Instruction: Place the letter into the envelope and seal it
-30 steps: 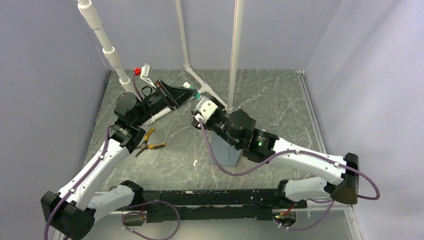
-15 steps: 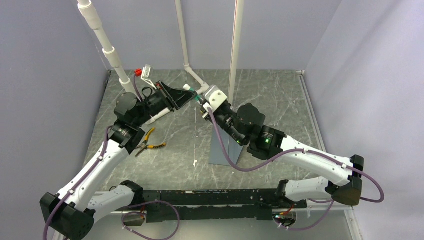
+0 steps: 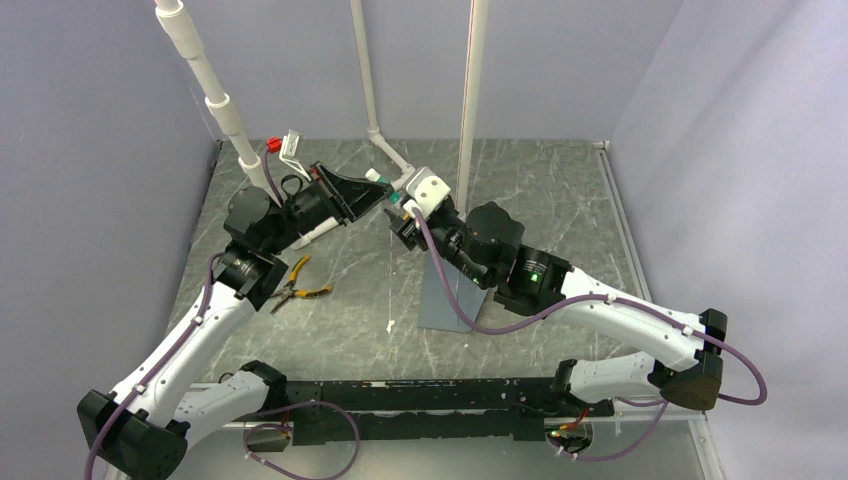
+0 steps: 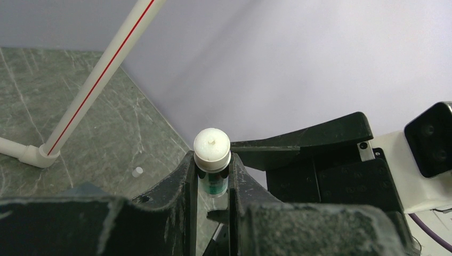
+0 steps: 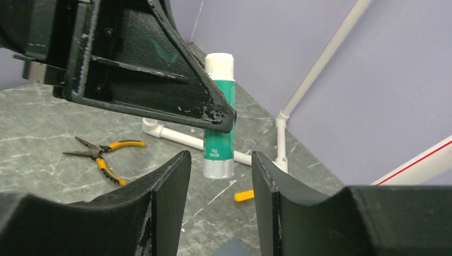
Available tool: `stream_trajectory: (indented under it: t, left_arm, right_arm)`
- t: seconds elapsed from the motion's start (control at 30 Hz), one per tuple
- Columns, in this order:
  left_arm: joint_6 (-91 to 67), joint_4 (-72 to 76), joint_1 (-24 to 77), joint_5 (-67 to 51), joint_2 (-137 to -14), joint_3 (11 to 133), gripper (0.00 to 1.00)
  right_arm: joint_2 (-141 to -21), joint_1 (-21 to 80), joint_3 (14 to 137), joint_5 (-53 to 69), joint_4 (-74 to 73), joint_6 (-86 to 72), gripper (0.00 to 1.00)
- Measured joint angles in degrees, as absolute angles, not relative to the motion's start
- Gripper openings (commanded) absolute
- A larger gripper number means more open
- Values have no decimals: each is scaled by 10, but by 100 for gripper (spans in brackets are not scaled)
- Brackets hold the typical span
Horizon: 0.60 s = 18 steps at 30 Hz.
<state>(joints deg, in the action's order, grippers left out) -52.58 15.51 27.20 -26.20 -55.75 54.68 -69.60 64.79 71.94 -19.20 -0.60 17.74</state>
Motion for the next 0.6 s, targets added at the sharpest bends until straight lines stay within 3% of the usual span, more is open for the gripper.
stream_trajectory:
  t: [0.27,0.43,0.6]
  left_arm:
    - [-525,156,272,-263,-557,547,2]
    - [-520,157,272,-262,-557,547,2]
    - [-499,188,270,-274,-553,536,3]
  right_arm:
    - [-704,634,719,-189,-19,157,30]
    - [-709,631,720,-185,-20,149,0]
    - [-702,617,721,-148,-25,126,0]
